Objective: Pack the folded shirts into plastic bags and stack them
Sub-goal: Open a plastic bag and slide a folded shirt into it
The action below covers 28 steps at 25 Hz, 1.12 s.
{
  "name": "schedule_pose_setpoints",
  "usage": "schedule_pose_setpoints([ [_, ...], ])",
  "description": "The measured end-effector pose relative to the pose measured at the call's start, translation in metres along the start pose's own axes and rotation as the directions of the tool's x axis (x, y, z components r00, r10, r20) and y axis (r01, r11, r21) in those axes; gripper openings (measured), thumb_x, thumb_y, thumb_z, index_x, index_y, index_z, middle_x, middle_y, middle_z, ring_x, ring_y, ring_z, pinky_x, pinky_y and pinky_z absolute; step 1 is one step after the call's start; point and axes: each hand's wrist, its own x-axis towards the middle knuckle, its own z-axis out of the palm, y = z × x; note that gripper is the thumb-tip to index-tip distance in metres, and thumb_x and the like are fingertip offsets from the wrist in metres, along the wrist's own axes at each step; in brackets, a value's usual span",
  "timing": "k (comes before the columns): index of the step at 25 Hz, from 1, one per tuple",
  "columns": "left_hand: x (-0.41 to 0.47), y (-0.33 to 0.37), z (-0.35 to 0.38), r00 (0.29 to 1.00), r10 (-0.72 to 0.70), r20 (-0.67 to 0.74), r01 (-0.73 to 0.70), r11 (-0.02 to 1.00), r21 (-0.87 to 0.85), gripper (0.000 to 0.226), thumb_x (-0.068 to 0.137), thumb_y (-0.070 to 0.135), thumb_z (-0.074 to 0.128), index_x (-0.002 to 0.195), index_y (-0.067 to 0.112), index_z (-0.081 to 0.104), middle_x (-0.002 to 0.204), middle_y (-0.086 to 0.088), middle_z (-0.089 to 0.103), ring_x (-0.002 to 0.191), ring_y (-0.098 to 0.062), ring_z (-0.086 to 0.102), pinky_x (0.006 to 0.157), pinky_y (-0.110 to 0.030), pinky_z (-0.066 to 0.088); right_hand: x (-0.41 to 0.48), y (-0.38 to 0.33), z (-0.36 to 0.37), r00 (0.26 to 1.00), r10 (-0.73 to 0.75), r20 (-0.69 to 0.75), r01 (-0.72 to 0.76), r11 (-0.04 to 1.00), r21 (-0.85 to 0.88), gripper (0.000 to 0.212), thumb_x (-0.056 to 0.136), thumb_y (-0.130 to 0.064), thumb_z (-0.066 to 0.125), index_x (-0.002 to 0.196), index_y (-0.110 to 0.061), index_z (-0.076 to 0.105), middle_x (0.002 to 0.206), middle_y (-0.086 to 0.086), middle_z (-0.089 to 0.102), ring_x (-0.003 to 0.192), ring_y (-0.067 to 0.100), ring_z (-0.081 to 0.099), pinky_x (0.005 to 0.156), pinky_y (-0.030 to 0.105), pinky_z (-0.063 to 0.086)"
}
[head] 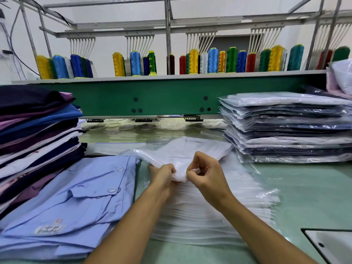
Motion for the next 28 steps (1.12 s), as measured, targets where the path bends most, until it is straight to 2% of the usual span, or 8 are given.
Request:
schedule_pose_setpoints([
  [3,0.005,0.006,-0.007,0.997,0.055,-0.058,-0.052,0.997,0.054,0.073,0.069,-0.02,0.036,0.135,0.011,0.043,0.118,-0.02,0.058,0.102,-0.034,0.059,0.085,-0.05,0.055,-0.001,-0.003,0.0,1.0,-0.006,0.01,0.006,1.0,0.022,0.006,0.074,-0.008,0.056,0.072,-0.013,0.057,0.068,0.008,0.06,0.064,0.032,0.055,0.057,0.043,0.043],
  [6,0.013,0.016,-0.018,0.989,0.121,-0.088,-0.11,0.986,0.129,0.071,0.071,-0.02,0.035,0.134,0.007,0.054,0.124,-0.018,0.065,0.11,-0.038,0.064,0.095,-0.054,0.054,0.002,-0.001,-0.006,0.989,-0.02,-0.145,0.01,0.998,-0.07,0.014,0.079,-0.007,0.056,0.074,-0.02,0.061,0.071,-0.004,0.062,0.064,0.013,0.055,0.058,0.025,0.043],
  [12,0.019,0.035,-0.029,0.979,0.163,-0.122,-0.148,0.981,0.124,0.037,0.08,-0.01,0.045,0.111,0.0,0.064,0.105,-0.016,0.07,0.084,-0.029,0.067,0.064,-0.03,0.053,0.012,0.017,-0.031,0.948,0.064,-0.312,-0.172,0.928,-0.329,0.019,0.087,-0.008,0.061,0.086,-0.027,0.062,0.093,-0.007,0.061,0.091,0.016,0.056,0.074,0.034,0.049],
  [15,0.012,0.042,-0.028,0.97,0.234,-0.063,-0.226,0.968,0.106,0.027,0.069,-0.014,0.04,0.083,0.003,0.057,0.066,-0.002,0.058,0.051,-0.012,0.055,0.044,-0.018,0.043,0.015,0.028,-0.042,0.916,0.172,-0.362,-0.321,0.855,-0.406,0.014,0.091,-0.022,0.061,0.103,-0.029,0.063,0.11,-0.003,0.057,0.108,0.017,0.05,0.092,0.039,0.046],
  [18,0.006,0.05,-0.022,0.954,0.301,0.002,-0.3,0.948,0.102,0.029,0.067,-0.014,0.037,0.067,0.014,0.043,0.048,0.01,0.044,0.039,-0.007,0.043,0.038,-0.015,0.034,0.027,0.043,-0.06,0.879,0.298,-0.372,-0.462,0.723,-0.513,0.036,0.095,-0.037,0.058,0.129,-0.026,0.059,0.133,0.004,0.055,0.124,0.022,0.048,0.104,0.043,0.041],
  [21,0.007,0.074,-0.018,0.953,0.299,0.058,-0.304,0.946,0.116,0.024,0.068,-0.01,0.037,0.062,0.013,0.043,0.055,0.002,0.038,0.049,-0.017,0.04,0.045,-0.021,0.034,0.047,0.052,-0.075,0.821,0.483,-0.306,-0.57,0.727,-0.382,0.064,0.096,-0.054,0.056,0.15,-0.023,0.042,0.152,0.009,0.045,0.138,0.03,0.043,0.113,0.049,0.037],
  [23,0.009,0.094,-0.016,0.95,0.298,0.09,-0.307,0.944,0.117,0.038,0.072,-0.01,0.036,0.044,0.016,0.041,0.046,0.008,0.036,0.04,-0.013,0.037,0.04,-0.017,0.033,0.062,0.053,-0.076,0.802,0.548,-0.238,-0.597,0.756,-0.269,0.073,0.095,-0.06,0.055,0.154,-0.022,0.036,0.157,0.007,0.041,0.137,0.027,0.045,0.109,0.044,0.042],
  [28,0.004,0.142,-0.01,0.943,0.311,0.117,-0.323,0.94,0.107,0.036,0.075,-0.006,0.034,0.053,0.022,0.028,0.045,0.008,0.027,0.037,-0.01,0.032,0.037,-0.014,0.03,0.091,0.036,-0.058,0.764,0.645,-0.022,-0.646,0.763,-0.028,0.059,0.093,-0.057,0.062,0.138,-0.021,0.052,0.138,-0.007,0.055,0.111,0.013,0.061,0.082,0.022,0.047],
])
